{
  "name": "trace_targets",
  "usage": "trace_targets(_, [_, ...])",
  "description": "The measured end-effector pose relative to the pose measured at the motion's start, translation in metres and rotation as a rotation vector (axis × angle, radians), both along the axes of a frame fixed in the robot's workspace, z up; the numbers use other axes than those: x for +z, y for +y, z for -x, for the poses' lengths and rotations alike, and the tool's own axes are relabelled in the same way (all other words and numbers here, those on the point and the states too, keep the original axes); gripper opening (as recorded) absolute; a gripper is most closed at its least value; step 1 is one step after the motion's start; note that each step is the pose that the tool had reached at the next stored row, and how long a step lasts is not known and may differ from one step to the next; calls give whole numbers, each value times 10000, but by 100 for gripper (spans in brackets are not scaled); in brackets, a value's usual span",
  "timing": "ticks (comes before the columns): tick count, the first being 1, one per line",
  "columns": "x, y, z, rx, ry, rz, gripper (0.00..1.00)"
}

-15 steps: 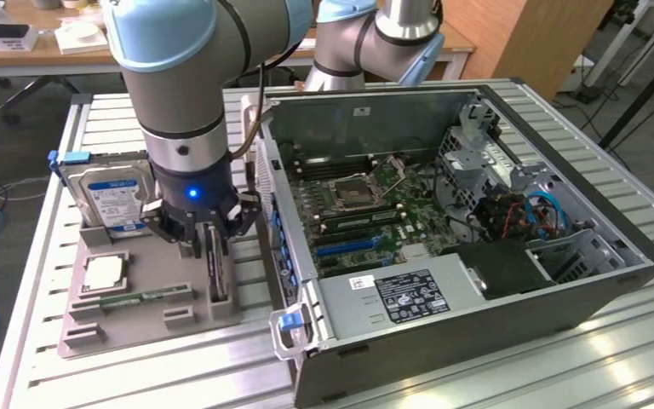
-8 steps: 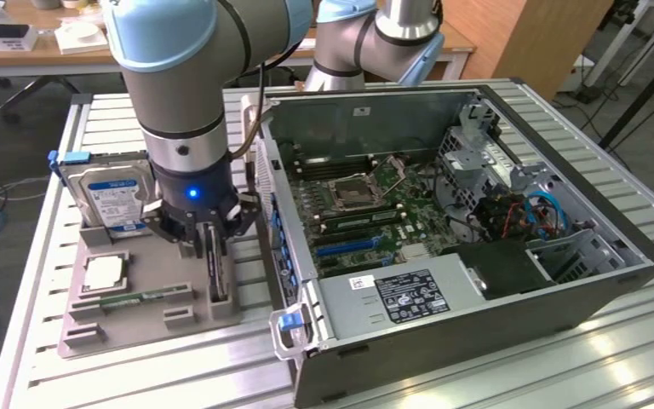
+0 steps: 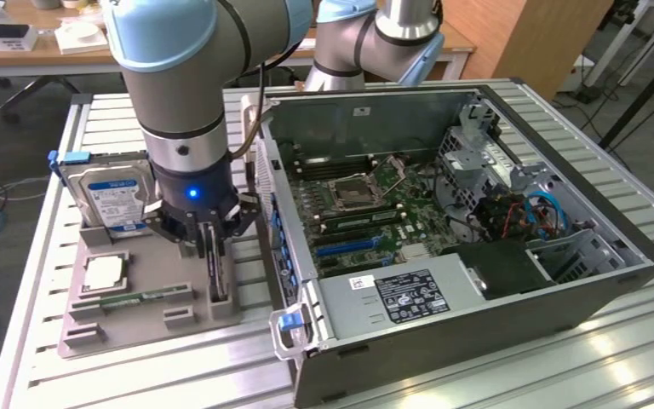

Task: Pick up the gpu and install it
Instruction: 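Pick up the gpu and move the gpu toward the slot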

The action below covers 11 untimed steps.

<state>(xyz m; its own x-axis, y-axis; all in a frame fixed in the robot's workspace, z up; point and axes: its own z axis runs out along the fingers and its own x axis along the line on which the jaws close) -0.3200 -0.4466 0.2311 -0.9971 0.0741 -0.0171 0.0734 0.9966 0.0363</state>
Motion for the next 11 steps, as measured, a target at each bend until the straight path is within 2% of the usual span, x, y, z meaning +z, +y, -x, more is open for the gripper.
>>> trace_targets(11, [0,0,-6,0,0,0,33])
